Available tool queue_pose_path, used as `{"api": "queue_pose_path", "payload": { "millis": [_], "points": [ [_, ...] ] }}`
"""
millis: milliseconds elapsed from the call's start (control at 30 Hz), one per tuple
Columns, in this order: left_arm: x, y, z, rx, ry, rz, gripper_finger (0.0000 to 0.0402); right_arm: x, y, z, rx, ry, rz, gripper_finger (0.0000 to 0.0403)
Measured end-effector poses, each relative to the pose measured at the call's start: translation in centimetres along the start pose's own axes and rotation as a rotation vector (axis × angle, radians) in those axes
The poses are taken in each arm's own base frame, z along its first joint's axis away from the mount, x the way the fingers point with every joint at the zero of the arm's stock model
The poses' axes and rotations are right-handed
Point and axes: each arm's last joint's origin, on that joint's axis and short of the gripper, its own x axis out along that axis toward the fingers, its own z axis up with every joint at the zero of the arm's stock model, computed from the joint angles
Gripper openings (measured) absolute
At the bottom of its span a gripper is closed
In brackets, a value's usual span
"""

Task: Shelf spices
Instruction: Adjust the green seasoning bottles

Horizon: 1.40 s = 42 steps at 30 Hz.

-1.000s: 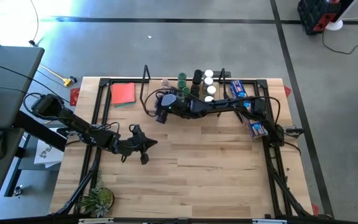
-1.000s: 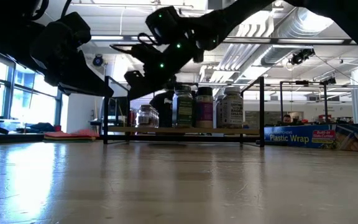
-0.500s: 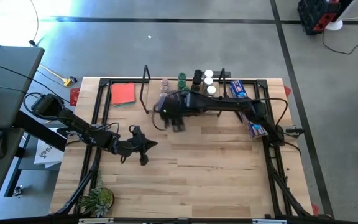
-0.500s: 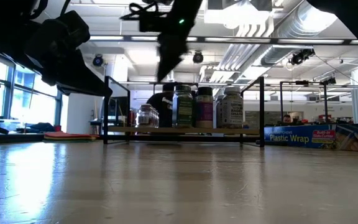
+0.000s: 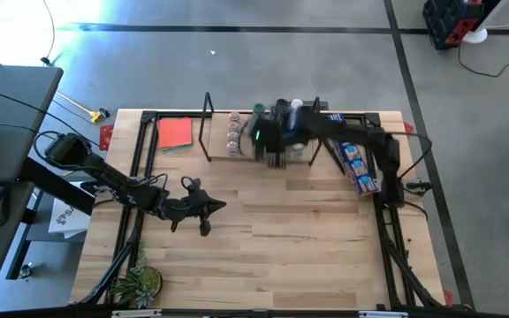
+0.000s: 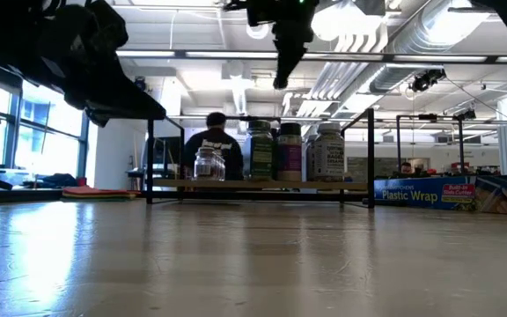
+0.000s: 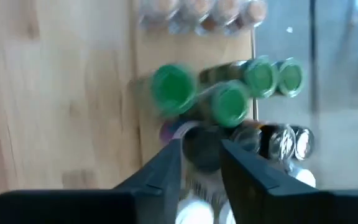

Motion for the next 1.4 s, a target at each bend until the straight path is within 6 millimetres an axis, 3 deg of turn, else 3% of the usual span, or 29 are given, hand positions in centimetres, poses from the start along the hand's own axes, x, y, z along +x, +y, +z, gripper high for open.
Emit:
{"api": "queue_pose_path", "payload": {
  "millis": [133, 367, 867, 1400],
  "points": [
    [0.0, 0.0, 0.1, 0.013, -0.011, -0.002, 0.0, 1.6, -4.6, -0.5, 0.116, -0.094, 0.092, 0.0077],
    [0.0, 0.0, 0.1, 0.008, -0.006, 0.001, 0.0, 5.8, -7.1, -0.6, 0.155, -0.065, 0.112, 0.0046],
    [0.0, 0.0, 0.1, 0.007, -0.006, 0.004, 0.0, 9.7, -7.7, -0.5, 0.161, -0.03, 0.17, 0.0041],
    [0.0, 0.1, 0.0, 0.008, -0.004, 0.005, 0.0, 10.0, -8.0, 0.0, 0.203, -0.105, 0.212, 0.0041]
  ]
}}
